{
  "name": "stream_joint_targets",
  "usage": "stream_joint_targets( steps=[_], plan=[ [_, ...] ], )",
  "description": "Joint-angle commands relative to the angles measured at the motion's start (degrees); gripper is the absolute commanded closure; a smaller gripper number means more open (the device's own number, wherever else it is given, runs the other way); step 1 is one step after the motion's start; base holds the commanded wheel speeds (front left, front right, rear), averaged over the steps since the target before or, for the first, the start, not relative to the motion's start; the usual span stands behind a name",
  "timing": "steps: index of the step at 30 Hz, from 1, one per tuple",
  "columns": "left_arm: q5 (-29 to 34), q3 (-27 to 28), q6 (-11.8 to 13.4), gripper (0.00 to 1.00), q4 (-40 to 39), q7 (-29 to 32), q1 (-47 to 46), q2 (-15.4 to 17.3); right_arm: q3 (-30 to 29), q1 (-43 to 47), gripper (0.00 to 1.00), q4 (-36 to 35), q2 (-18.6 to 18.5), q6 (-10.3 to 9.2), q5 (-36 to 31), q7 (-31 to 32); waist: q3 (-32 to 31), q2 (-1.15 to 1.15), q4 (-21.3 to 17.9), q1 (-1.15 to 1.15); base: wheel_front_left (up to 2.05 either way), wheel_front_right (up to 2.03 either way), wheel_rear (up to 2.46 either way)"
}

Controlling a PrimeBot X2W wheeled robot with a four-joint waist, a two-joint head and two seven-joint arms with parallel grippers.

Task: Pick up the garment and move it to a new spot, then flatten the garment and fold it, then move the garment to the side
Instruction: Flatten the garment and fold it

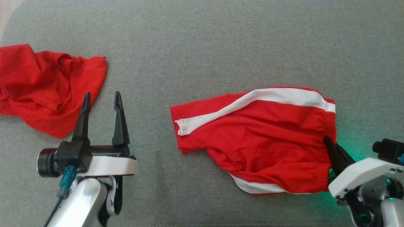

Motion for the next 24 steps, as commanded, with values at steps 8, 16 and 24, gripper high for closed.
stream_joint_targets(
  steps=[8,16,24],
  plan=[
    [0.7,3.3,-0.2,0.00,-0.5,-0.5,-0.4,1.1,-0.8,0.5,0.00,-4.7,-1.3,-0.04,-1.4,-13.3,-1.1,0.00,-0.9,0.00,0.00,0.00,0.00],
    [0.7,3.1,0.6,0.00,-0.4,0.3,1.1,1.9,-2.2,-1.9,0.00,-11.9,-4.4,-0.04,-12.5,-22.7,-2.8,0.00,-1.8,0.00,0.00,0.00,0.00],
    [0.7,2.1,1.0,0.00,-0.9,1.8,1.9,2.2,2.1,-1.6,0.00,-17.4,-4.1,-0.04,-16.5,-22.0,-4.3,0.00,-1.7,0.00,0.00,0.00,0.00]
  ],
)
